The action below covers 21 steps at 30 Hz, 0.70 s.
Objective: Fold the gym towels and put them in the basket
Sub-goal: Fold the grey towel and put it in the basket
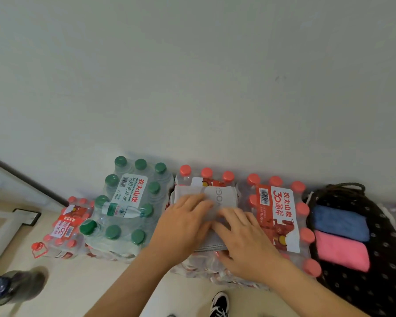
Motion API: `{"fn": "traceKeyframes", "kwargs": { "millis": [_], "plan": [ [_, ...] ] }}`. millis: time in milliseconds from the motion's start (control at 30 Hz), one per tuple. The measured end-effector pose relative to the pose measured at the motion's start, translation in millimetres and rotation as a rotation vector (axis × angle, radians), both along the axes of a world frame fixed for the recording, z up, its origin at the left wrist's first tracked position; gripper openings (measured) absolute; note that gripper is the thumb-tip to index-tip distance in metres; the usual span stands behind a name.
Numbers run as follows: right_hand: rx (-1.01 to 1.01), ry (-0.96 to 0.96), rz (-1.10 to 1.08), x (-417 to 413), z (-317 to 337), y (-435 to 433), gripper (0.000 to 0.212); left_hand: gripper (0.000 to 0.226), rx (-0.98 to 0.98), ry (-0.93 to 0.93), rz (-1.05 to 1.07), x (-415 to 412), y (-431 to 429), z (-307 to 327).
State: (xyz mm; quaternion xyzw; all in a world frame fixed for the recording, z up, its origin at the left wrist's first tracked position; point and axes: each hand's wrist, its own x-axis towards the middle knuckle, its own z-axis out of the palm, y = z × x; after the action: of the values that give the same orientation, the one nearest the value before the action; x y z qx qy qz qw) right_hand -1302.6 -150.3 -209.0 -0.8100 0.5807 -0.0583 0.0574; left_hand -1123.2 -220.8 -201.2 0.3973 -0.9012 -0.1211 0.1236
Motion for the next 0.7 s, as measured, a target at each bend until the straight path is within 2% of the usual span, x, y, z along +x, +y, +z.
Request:
{"fn": "traceKeyframes", "kwargs": {
  "millis": [67, 167, 267, 433, 700],
  "plan": [
    [0.029, 0.008, 0.001, 1.3, -4.2, 2.8, 0.054, 0.049, -0.046, -0.096, -0.036, -3.0, 0.7, -19.8],
    [0.06, 0.027, -0.01, 4.9, -14.8, 11.9, 0.058, 0.056, -0.058, -0.188, -0.077, 3.7, 4.8, -38.2],
    [0.007, 0.103, -0.031, 8.1, -19.4, 17.3, 0.057, 0.059, -0.055, -0.229, -0.134, 14.6, 5.2, -38.2],
    [-0.067, 0.093, -0.065, 17.3, -30.0, 18.1, 0.057, 0.078, -0.043, -0.246, -0.209, 38.8, 12.0, -41.7],
    [-0.176, 0.179, -0.007, 16.0, -32.3, 16.5, 0.05, 0.051, -0.01, -0.058, -0.165, 47.8, 20.4, -44.2]
  ]
}}
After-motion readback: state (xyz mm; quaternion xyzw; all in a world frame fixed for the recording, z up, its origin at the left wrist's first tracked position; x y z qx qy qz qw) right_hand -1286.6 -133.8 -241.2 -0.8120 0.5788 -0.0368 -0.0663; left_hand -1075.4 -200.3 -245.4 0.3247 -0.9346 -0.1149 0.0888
